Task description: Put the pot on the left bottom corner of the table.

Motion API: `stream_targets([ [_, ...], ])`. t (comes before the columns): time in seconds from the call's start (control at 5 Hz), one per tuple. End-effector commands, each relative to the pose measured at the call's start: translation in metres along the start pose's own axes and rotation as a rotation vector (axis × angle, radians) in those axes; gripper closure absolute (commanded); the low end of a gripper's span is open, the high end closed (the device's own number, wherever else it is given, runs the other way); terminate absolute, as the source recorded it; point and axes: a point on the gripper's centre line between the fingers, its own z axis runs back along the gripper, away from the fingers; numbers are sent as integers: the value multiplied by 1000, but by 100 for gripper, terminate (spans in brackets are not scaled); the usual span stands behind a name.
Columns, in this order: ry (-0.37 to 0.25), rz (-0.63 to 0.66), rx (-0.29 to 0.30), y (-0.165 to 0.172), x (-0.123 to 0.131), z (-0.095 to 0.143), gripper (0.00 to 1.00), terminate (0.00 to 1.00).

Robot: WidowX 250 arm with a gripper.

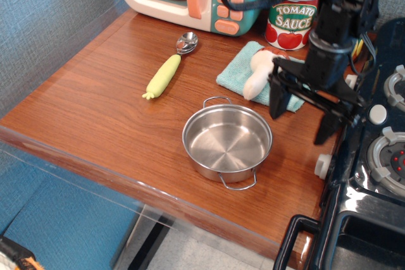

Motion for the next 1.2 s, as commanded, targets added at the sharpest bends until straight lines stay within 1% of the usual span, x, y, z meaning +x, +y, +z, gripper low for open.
stream_targets([
  [0.0,-2,12,40,2,-21,6,0,0],
  [0.2,-62,-9,52,2,-27,15,0,0],
  [0.4,-136,-31,46,2,-28,33,0,0],
  [0.6,-191,-12,39,6,-33,49,0,0],
  [1.0,-28,84,6,34,-65,9,0,0],
])
